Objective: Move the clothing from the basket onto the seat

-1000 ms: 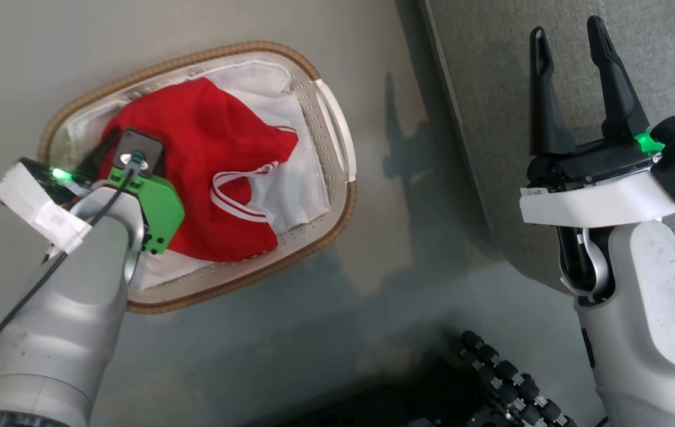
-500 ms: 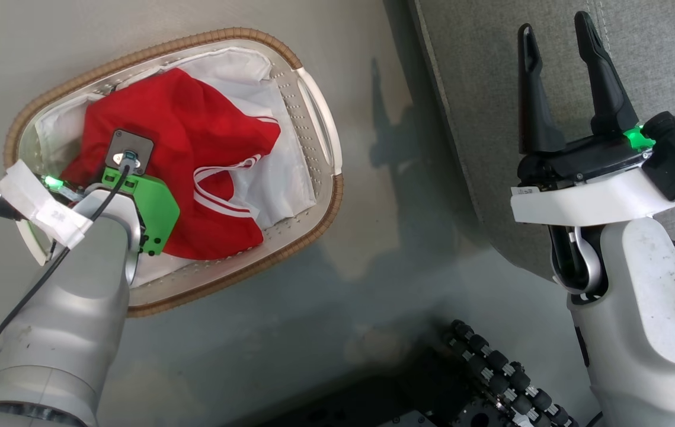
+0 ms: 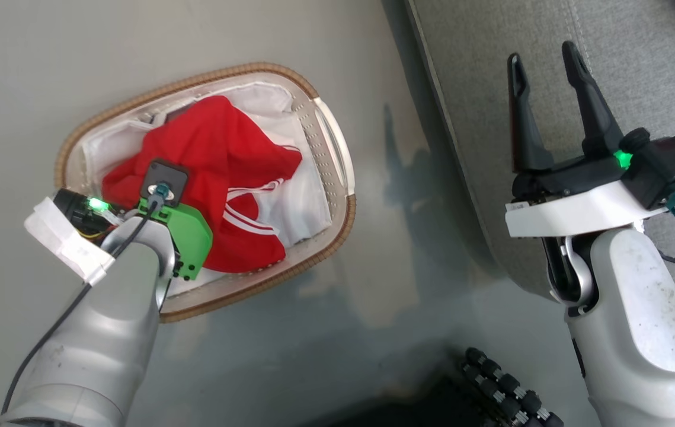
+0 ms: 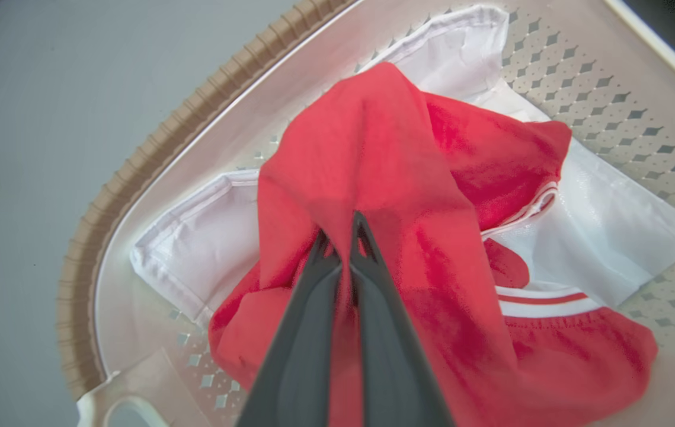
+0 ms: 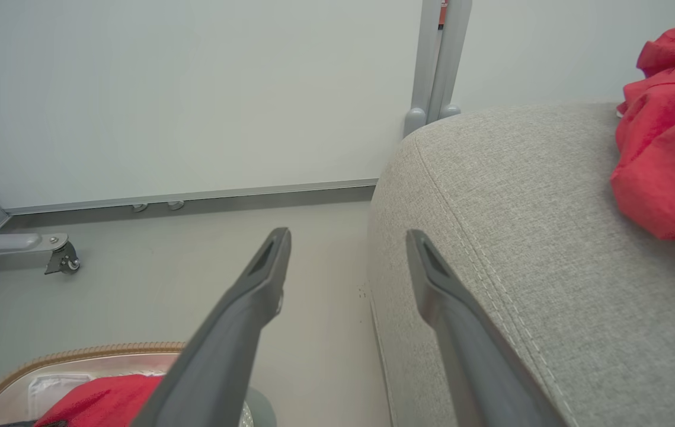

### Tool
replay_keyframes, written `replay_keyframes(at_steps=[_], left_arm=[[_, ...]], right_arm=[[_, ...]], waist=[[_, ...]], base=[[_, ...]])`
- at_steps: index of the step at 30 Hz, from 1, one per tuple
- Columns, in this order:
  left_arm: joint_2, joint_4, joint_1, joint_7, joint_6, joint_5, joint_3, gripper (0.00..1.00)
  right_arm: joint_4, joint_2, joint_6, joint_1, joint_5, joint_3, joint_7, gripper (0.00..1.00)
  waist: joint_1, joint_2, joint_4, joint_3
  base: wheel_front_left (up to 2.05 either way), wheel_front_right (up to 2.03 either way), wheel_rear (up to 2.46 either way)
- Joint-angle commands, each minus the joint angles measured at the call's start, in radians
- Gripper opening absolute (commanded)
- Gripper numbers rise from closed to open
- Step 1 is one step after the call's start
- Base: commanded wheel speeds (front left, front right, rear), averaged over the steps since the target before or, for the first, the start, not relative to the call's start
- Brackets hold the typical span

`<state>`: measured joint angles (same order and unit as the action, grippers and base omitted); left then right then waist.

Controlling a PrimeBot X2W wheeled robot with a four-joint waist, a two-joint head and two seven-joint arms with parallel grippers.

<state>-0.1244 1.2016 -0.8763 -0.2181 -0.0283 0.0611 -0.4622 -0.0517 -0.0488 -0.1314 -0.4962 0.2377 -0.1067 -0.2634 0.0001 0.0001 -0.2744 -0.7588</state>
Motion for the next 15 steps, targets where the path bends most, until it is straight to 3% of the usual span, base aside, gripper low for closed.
replay_keyframes(at_steps=[1, 8, 15], left_arm=[[0.004, -0.009, 0.025, -0.015, -0.014, 0.002, -0.013, 0.00], [0.018, -0.085, 0.087, -0.045, -0.066, -0.018, -0.073, 0.00], [0.023, -0.258, 0.155, -0.048, -0.100, 0.015, -0.141, 0.00]], right_arm=[[-0.012, -0.003, 0.001, 0.024, -0.015, 0.005, -0.002, 1.00], [-0.068, -0.004, 0.001, 0.085, -0.059, 0.012, -0.002, 1.00], [-0.141, -0.004, 0.001, 0.177, -0.089, 0.019, -0.002, 1.00]], waist=[[-0.0001, -0.0001, 0.048, 0.085], [-0.0001, -0.0001, 0.110, 0.256], [-0.0001, -0.0001, 0.165, 0.475]], base=[[0.00, 0.00, 0.00], [0.00, 0.00, 0.00], [0.00, 0.00, 0.00]])
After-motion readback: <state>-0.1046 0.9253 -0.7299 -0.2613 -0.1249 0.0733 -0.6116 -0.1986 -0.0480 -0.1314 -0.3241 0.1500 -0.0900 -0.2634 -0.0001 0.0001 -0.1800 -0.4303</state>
